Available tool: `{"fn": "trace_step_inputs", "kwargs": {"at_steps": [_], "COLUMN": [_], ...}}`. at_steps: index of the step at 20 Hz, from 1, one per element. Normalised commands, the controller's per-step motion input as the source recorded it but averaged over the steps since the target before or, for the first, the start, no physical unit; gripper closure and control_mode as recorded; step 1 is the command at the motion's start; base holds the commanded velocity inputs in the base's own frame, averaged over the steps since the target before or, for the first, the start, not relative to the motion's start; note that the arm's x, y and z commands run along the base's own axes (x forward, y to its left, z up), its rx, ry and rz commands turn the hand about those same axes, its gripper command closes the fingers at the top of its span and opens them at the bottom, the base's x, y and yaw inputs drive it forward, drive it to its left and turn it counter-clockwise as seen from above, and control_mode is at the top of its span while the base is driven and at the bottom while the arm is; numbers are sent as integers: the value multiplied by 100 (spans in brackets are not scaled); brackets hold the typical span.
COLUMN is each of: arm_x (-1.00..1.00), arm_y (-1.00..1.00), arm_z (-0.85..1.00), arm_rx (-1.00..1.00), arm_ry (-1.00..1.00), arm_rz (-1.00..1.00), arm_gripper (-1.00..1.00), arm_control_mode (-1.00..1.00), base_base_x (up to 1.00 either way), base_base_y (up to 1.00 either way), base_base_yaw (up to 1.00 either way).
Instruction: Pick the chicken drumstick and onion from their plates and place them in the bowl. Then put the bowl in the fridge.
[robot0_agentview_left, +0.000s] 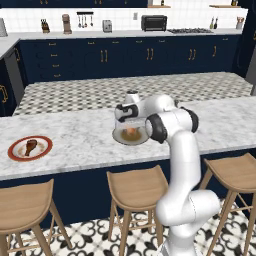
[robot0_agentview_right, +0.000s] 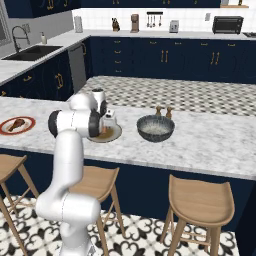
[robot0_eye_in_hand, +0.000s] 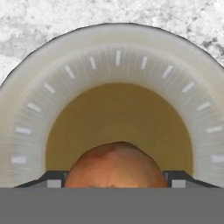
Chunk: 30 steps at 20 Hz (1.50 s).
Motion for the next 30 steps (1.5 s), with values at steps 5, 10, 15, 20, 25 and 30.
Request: {"fn": "trace_step_inputs", "kwargs": {"at_steps": [5, 10, 15, 20, 25, 30], "arm_x": [-100, -87, -64, -3, 1, 22], "arm_y": [-4, -9, -30, -61, -89, -99], "arm_z": [18, 57, 88, 82, 45, 18], "arm_rx": [0, 0, 0, 1, -1, 0], "arm_ry": [0, -1, -3, 9, 6, 7], "arm_rz": [0, 0, 0, 0, -2, -1], "arm_gripper": [100, 100, 100, 100, 100, 100], "arm_control_mode": [-100, -100, -100, -100, -100, -100], "base_base_x": [0, 0, 0, 0, 0, 0], "base_base_y": [0, 0, 0, 0, 0, 0], "base_base_yaw": [0, 0, 0, 0, 0, 0]}}
